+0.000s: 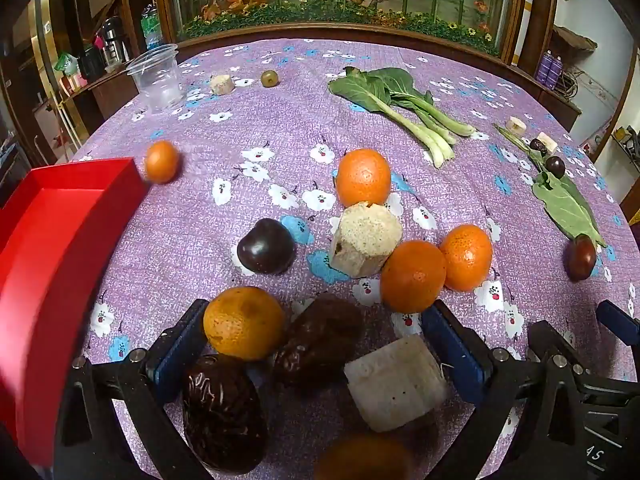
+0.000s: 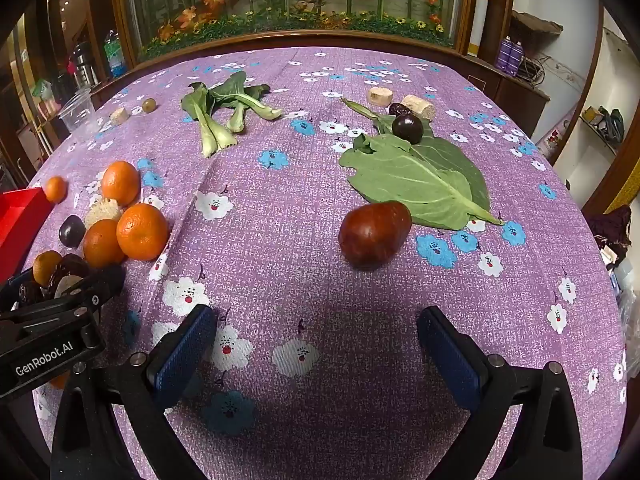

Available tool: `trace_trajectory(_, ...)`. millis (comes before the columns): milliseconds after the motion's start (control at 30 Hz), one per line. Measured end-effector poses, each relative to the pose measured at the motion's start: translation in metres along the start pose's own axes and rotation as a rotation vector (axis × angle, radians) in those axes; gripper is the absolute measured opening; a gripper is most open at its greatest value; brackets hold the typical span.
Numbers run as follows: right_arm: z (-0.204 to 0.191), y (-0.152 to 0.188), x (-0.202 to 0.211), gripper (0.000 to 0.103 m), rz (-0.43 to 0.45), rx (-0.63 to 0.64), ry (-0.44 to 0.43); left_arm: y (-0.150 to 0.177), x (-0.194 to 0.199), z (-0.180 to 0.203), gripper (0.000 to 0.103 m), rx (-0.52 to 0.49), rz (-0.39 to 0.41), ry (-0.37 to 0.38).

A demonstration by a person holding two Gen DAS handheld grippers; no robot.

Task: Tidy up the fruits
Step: 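Bring both tools over the fruit pile beside the red tray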

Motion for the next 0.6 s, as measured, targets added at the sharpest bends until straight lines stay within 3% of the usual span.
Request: trace_trajectory(600, -0.0007, 0.0002, -0.0006, 0.103, 0.0, -0.003, 0.0, -0.0003, 0.0003, 0.0009, 0.103, 0.005, -0.001, -0.006)
Point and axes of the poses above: each gripper's, at about its wrist camera, not at the fingertips, and x roughly against the way its jaws point, z to its right, y to its underside, the point moved 6 cm from there along -x, roughly the way its jaws point, and after that the axes turned 6 degrees about -x, right-handed, at the moved point
